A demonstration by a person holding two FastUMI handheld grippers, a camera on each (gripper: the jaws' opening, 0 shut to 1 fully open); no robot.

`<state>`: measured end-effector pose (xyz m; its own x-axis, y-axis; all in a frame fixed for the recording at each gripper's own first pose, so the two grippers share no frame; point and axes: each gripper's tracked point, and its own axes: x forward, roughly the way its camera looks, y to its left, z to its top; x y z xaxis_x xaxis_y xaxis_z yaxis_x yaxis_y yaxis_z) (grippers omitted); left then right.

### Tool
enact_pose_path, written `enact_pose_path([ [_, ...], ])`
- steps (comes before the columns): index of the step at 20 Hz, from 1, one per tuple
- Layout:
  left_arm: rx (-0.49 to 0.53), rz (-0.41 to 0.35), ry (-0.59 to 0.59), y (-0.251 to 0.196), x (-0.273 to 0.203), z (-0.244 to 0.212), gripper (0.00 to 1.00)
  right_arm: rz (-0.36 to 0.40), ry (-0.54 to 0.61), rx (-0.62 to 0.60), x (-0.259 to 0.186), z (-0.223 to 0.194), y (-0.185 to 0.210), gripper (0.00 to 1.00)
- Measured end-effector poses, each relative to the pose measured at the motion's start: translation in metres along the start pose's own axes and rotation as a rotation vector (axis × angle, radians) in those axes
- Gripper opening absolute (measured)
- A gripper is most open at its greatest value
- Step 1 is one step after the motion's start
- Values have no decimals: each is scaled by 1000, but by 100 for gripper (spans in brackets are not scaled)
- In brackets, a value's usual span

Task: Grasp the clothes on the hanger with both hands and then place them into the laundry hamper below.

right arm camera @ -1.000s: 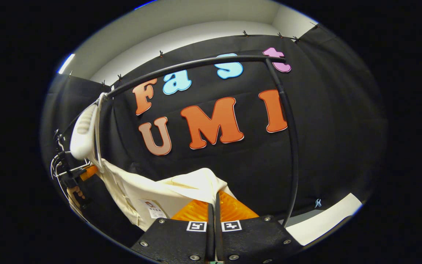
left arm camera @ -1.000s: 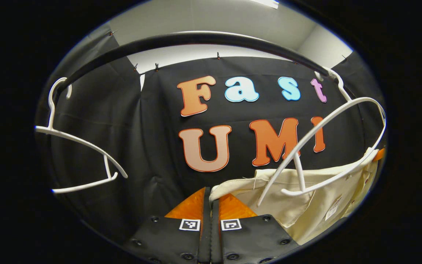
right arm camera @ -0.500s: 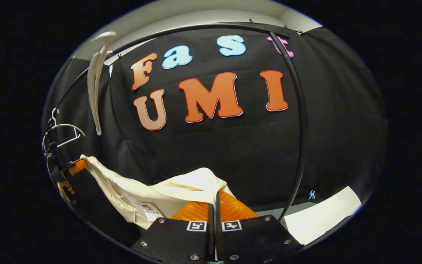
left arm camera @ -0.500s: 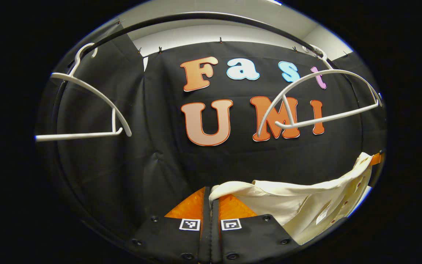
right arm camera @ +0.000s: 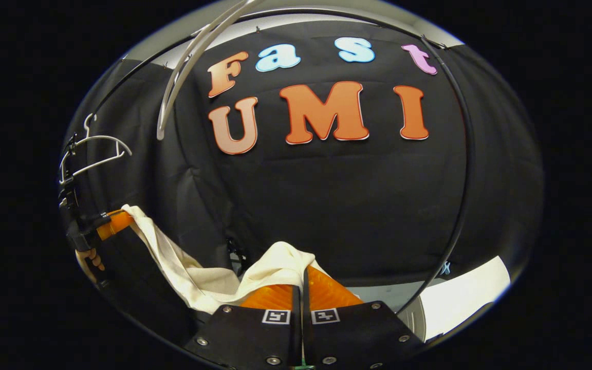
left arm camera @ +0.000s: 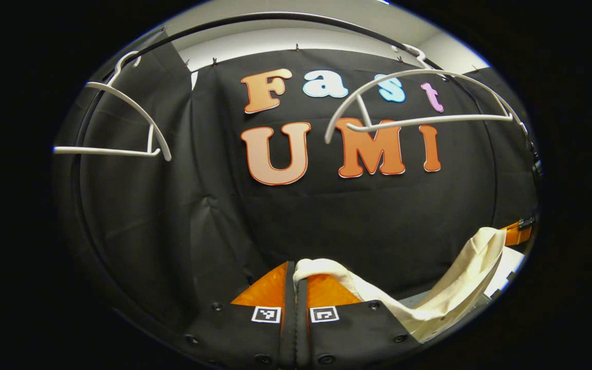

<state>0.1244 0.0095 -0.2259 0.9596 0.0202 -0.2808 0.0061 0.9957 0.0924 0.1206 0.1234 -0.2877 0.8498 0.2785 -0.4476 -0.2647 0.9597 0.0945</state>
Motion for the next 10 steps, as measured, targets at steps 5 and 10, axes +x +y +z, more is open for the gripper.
enact_pose_path([
  [5,-23,-62,33,-27,-19,-25,7,43,40,8,-1,-34,33,0],
  [10,-80,-139,46,-60,-22,-30,7,76,42,27,10,-35,66,0],
])
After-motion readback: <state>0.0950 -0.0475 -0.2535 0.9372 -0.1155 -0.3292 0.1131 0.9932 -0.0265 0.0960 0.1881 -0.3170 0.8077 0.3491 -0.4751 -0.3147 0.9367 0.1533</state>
